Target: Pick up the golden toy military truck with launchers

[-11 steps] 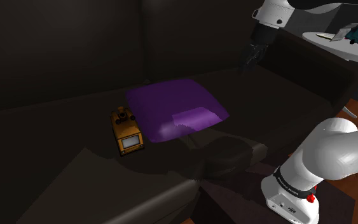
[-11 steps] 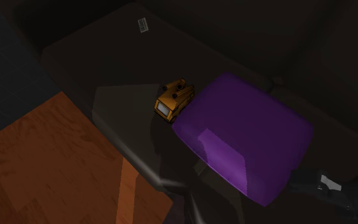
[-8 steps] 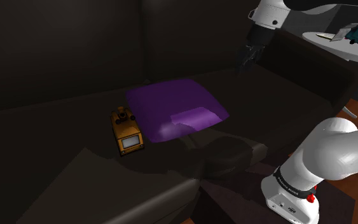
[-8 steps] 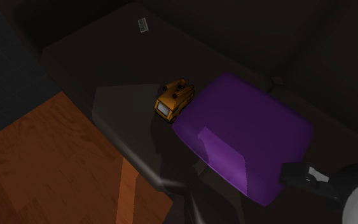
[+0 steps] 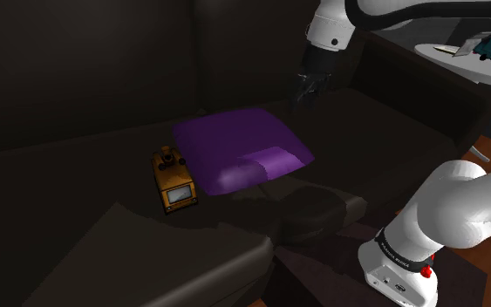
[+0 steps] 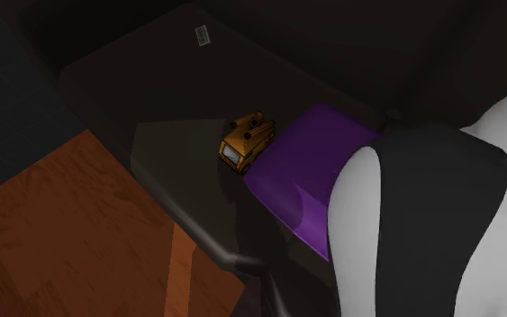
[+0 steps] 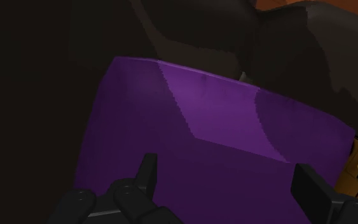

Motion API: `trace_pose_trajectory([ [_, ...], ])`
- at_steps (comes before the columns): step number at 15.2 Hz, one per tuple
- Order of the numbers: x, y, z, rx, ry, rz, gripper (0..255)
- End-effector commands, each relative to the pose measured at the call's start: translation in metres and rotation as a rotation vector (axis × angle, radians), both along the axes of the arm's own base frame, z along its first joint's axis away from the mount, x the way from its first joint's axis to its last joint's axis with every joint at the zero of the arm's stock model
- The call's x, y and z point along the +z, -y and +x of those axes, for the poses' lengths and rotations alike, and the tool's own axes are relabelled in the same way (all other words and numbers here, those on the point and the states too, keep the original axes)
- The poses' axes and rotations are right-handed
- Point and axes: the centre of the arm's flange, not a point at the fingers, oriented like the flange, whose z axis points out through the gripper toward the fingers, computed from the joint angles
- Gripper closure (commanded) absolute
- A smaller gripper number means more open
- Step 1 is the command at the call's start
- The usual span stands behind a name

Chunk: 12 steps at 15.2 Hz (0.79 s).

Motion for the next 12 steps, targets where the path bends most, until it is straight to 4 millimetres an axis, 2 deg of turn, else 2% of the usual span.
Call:
trace_pose_trajectory([
  [1,-0.006,-0.027,0.011,-0.004,-0.006,-0.001,0],
  [12,-0.040,-0.161,0.064,-0.021,-0.041,-0.011,0],
])
